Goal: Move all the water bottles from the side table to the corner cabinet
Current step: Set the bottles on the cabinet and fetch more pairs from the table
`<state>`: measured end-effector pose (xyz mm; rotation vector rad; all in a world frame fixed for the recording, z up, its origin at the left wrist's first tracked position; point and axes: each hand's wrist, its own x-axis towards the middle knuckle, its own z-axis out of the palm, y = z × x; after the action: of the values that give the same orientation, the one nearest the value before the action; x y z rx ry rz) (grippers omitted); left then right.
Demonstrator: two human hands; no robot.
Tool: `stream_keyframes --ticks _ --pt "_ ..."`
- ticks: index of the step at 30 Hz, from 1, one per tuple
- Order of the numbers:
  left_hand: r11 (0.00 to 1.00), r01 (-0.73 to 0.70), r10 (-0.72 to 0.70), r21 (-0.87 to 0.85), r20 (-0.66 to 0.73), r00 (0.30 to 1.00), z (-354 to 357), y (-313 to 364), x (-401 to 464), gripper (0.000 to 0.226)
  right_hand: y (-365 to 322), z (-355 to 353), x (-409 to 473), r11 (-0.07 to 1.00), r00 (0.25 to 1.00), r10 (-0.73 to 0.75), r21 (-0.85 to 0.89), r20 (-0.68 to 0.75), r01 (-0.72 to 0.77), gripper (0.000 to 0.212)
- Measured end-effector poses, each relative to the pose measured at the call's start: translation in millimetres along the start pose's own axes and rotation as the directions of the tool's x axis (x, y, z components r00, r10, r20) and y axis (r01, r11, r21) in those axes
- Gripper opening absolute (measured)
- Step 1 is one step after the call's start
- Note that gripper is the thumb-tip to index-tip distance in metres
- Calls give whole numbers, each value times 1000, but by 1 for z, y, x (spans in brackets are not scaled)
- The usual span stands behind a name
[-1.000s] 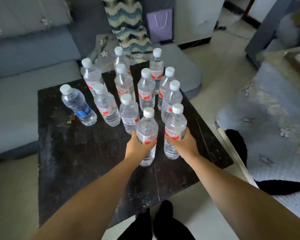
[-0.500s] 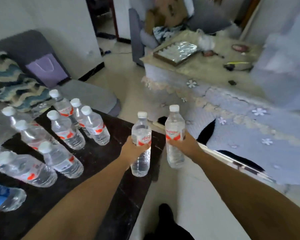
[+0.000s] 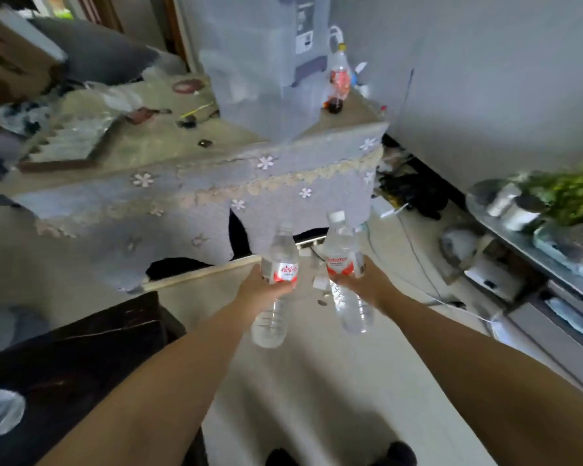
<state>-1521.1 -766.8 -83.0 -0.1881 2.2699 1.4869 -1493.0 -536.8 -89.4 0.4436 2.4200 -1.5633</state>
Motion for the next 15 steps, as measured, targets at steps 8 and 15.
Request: stream_keyframes --ticks 8,15 --pt "964 -140 74 228 274 959 187 72 -14 43 119 -149 -93 979 947 166 159 -276 -125 57" --pt "910 -304 105 283 552 828 386 118 -75 55 235 -281 -212 948 833 284 271 -474 -169 42"
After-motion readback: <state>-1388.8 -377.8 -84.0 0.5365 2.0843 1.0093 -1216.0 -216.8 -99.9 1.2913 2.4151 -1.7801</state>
